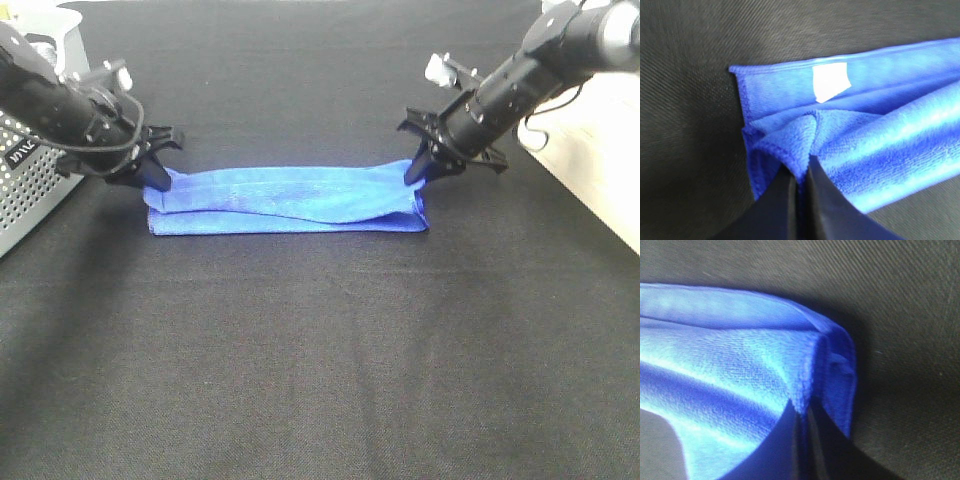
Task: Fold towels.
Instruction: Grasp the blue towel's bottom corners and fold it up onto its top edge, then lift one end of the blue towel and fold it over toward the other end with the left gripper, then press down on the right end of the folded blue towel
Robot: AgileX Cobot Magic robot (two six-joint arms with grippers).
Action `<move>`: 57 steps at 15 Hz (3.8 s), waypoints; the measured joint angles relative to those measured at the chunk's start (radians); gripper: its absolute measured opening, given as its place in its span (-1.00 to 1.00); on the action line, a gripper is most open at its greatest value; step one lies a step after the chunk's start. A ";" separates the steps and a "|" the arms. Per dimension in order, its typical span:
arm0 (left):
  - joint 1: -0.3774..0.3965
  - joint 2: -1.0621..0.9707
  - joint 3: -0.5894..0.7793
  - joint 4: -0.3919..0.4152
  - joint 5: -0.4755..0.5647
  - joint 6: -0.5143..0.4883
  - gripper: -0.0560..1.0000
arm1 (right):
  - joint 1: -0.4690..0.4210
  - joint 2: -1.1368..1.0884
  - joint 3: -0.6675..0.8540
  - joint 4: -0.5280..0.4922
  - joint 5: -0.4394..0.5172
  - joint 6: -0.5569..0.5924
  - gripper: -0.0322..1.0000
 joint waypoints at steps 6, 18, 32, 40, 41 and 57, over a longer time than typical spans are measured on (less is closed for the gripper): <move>-0.011 -0.002 -0.027 -0.032 -0.003 -0.031 0.55 | 0.000 -0.011 -0.010 -0.047 0.059 0.079 0.59; -0.024 0.070 -0.032 -0.067 0.052 -0.081 0.65 | -0.001 -0.093 -0.016 -0.183 0.167 0.121 0.72; 0.010 -0.075 -0.195 0.283 0.277 -0.337 -0.76 | -0.001 -0.093 -0.016 -0.177 0.175 0.129 0.72; -0.298 0.044 -0.509 0.360 0.434 -0.648 -0.76 | -0.001 -0.222 -0.016 -0.167 0.264 0.162 0.72; -0.322 0.089 -0.543 0.361 0.431 -0.672 -0.74 | -0.001 -0.239 -0.016 -0.170 0.272 0.175 0.72; -0.272 0.177 -0.725 0.122 0.305 -0.450 0.57 | -0.001 -0.258 -0.016 0.007 0.312 0.139 0.72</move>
